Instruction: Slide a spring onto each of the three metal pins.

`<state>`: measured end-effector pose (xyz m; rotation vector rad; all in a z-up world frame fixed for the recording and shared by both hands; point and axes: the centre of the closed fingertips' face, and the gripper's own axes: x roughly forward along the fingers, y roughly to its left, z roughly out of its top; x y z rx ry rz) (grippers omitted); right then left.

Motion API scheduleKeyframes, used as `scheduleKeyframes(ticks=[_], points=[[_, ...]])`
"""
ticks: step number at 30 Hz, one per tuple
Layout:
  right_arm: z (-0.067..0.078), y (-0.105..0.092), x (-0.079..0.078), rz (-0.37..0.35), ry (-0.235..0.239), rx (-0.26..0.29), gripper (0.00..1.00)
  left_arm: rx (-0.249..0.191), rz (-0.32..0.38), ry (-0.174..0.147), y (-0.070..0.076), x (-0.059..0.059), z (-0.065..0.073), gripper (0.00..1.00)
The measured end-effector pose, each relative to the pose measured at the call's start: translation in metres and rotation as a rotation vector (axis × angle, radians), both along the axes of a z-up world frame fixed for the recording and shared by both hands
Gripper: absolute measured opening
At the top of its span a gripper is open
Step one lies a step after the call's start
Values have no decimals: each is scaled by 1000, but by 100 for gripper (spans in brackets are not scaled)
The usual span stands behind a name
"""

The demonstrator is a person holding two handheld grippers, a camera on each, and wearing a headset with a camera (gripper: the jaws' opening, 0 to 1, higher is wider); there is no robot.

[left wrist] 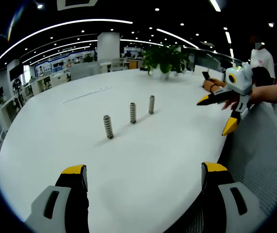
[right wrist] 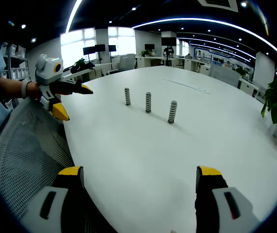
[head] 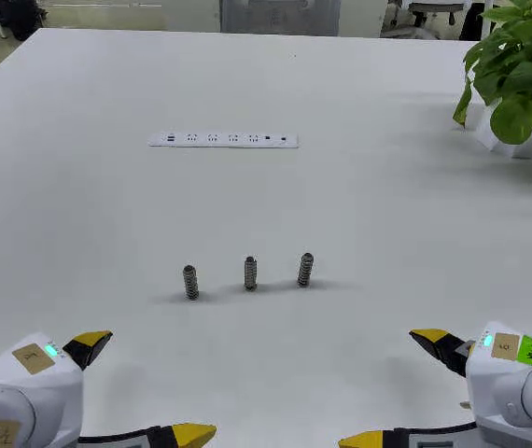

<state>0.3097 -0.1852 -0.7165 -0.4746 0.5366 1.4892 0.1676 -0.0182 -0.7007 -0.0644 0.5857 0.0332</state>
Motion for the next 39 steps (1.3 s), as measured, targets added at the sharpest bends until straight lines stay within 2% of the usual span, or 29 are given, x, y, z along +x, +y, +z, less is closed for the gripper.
scheduleKeyframes(ticks=[31, 39], points=[[1, 0, -1, 0, -6, 0, 97, 1, 1, -2, 0, 0, 1, 100], [1, -1, 0, -8, -4, -4, 97, -15, 10, -19, 0, 1, 3, 100]])
